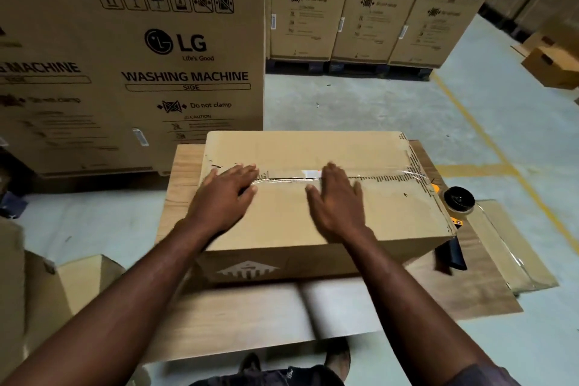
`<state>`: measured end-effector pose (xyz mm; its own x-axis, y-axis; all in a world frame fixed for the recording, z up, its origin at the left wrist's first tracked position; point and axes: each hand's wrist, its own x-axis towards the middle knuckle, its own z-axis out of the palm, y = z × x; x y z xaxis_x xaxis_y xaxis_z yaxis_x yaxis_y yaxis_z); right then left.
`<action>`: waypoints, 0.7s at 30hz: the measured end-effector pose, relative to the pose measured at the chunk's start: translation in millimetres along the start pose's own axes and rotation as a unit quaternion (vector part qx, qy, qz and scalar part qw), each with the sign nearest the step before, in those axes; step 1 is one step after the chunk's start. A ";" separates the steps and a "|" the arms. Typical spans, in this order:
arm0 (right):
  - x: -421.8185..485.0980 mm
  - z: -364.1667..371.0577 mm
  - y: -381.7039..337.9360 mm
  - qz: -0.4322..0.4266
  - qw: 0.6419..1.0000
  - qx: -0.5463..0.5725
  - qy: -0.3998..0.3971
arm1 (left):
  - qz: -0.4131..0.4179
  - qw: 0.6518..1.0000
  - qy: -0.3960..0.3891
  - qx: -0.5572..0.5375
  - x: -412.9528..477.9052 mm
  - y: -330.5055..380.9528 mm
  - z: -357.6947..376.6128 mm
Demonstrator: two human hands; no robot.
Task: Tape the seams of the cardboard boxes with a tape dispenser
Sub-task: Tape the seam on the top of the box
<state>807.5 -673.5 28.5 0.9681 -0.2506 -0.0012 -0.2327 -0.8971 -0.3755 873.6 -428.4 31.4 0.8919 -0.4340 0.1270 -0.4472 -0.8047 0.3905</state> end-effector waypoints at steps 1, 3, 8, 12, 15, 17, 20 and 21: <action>0.0 -4.2 7.8 0.032 0.999 -0.014 0.002 | -0.023 1.000 0.020 -0.001 -3.3 -11.7 -4.8; 4.3 -7.2 9.4 0.096 0.995 -0.033 0.000 | -0.061 0.997 0.048 0.013 -4.9 -28.2 -10.4; -1.1 17.4 -70.5 -0.016 0.998 -0.019 -0.055 | 0.027 0.999 -0.033 0.006 -1.7 -6.7 -3.0; -9.2 26.2 -87.9 -0.076 0.994 -0.008 -0.077 | 0.029 0.999 -0.045 -0.009 -7.8 -19.4 -6.7; -6.7 19.4 -58.0 -0.019 0.998 -0.036 -0.053 | -0.053 0.993 -0.003 -0.101 -17.4 -41.5 -15.2; -1.7 14.4 -47.5 0.054 0.997 -0.040 -0.049 | -0.124 0.975 0.032 -0.181 -22.2 -43.7 -17.1; -1.3 18.4 -68.1 0.085 0.995 -0.029 -0.043 | -0.187 0.940 0.034 -0.282 -24.4 -39.9 -12.4; -4.0 22.7 -80.6 0.074 0.996 -0.027 -0.044 | -0.195 0.928 0.031 -0.315 -25.0 -40.0 -10.6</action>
<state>824.4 -591.9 37.7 0.9270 -0.3499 -0.1351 -0.3750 -0.8722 -0.3141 869.9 -381.1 22.3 0.9886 -0.1193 -0.0922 0.0220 -0.4907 0.8710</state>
